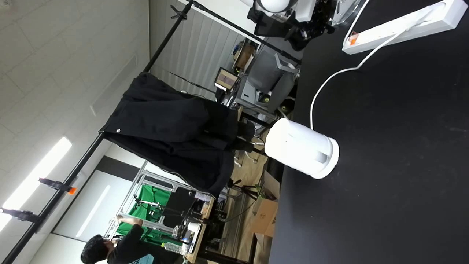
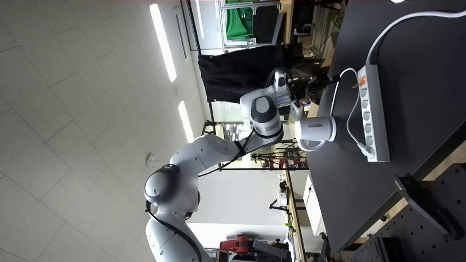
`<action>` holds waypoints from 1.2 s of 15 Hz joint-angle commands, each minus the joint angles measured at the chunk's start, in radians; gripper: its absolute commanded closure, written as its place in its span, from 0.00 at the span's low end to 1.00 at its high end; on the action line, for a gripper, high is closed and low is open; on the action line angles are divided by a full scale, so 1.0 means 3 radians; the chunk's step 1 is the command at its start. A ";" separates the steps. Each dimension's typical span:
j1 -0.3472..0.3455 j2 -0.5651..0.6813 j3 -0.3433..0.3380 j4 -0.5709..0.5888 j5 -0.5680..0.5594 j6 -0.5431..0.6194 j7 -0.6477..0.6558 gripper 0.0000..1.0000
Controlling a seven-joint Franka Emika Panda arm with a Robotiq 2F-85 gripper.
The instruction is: Turn off the switch on the adapter
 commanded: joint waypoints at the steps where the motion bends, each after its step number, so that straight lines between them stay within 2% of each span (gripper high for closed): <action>1: 0.0102 0.0249 -0.0106 0.0210 0.0122 0.0009 -0.0026 1.00; 3: 0.0181 0.0317 -0.0178 0.0253 0.0143 -0.0103 0.0025 1.00; 4: 0.0120 0.0240 -0.0106 0.0133 0.0182 0.0004 -0.0079 0.99; 18: 0.0179 0.0322 -0.0166 0.0204 0.0178 -0.0033 -0.0064 0.99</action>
